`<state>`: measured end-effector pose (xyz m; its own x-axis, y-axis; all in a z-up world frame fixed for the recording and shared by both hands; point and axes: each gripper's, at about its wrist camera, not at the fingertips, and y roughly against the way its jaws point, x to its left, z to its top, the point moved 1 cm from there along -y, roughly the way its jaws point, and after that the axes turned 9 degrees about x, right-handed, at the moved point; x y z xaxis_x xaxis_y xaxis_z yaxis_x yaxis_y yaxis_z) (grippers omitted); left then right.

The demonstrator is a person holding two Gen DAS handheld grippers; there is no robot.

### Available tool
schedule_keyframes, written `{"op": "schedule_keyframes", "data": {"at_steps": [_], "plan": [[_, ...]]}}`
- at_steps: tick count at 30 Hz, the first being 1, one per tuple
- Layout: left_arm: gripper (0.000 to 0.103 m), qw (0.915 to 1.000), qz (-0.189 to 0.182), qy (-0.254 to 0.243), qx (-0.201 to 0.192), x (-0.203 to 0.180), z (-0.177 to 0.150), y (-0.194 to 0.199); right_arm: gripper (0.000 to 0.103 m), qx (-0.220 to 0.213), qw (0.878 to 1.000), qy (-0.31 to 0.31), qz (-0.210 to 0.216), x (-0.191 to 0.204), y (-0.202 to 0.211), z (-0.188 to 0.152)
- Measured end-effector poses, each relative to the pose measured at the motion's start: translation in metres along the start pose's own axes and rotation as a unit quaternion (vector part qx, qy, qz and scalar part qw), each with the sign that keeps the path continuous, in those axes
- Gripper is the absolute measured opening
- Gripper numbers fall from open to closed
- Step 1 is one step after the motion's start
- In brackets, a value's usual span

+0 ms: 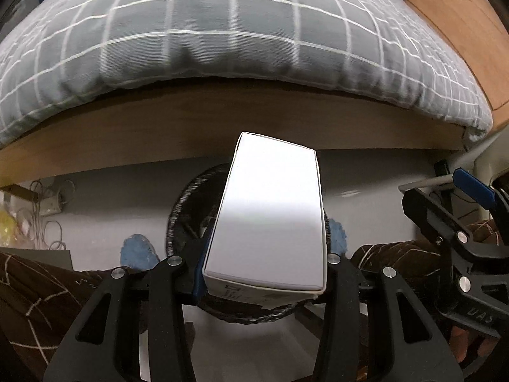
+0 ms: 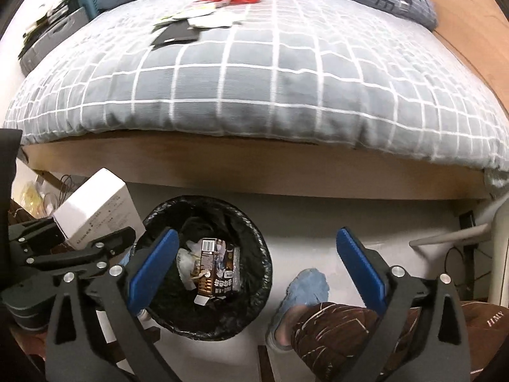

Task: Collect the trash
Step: 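Open the left tool to drop the white box into the bin, then move both tools back up toward the trash on the bed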

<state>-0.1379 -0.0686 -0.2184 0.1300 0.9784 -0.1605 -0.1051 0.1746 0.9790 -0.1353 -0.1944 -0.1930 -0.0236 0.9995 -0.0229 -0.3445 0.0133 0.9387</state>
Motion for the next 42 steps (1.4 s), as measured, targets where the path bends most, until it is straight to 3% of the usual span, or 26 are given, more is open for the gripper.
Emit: {"op": "schedule_keyframes", "data": {"at_steps": [15,19,21,26,28,38,42], "plan": [[0.045,0.9998,0.002,-0.02,0.0,-0.033,0.003,-0.007,0.095,0.009,1.0,-0.022,-0.01,-0.017,-0.004,-0.004],[0.065,0.9995,0.016,-0.024,-0.015,-0.038,0.002,-0.001,0.095,0.011,1.0,-0.027,-0.011,-0.017,-0.003,-0.003],[0.067,0.9993,0.019,-0.026,-0.018,-0.04,0.002,0.002,0.095,0.008,0.999,-0.029,-0.009,-0.018,-0.001,-0.002],[0.09,0.999,0.023,-0.01,-0.037,-0.035,0.007,0.019,0.095,-0.001,0.999,-0.034,-0.003,-0.022,0.009,-0.001],[0.095,0.9987,0.022,0.001,-0.046,-0.029,0.01,0.031,0.095,-0.006,0.999,-0.04,0.004,-0.025,0.016,0.001],[0.097,0.9959,0.039,0.021,-0.079,-0.011,0.024,0.083,0.095,-0.051,0.998,-0.039,0.021,-0.022,0.055,0.023],[0.097,0.9946,0.029,0.033,-0.094,0.0,0.032,0.102,0.095,-0.075,0.997,-0.026,0.015,-0.015,0.074,0.038]]}}
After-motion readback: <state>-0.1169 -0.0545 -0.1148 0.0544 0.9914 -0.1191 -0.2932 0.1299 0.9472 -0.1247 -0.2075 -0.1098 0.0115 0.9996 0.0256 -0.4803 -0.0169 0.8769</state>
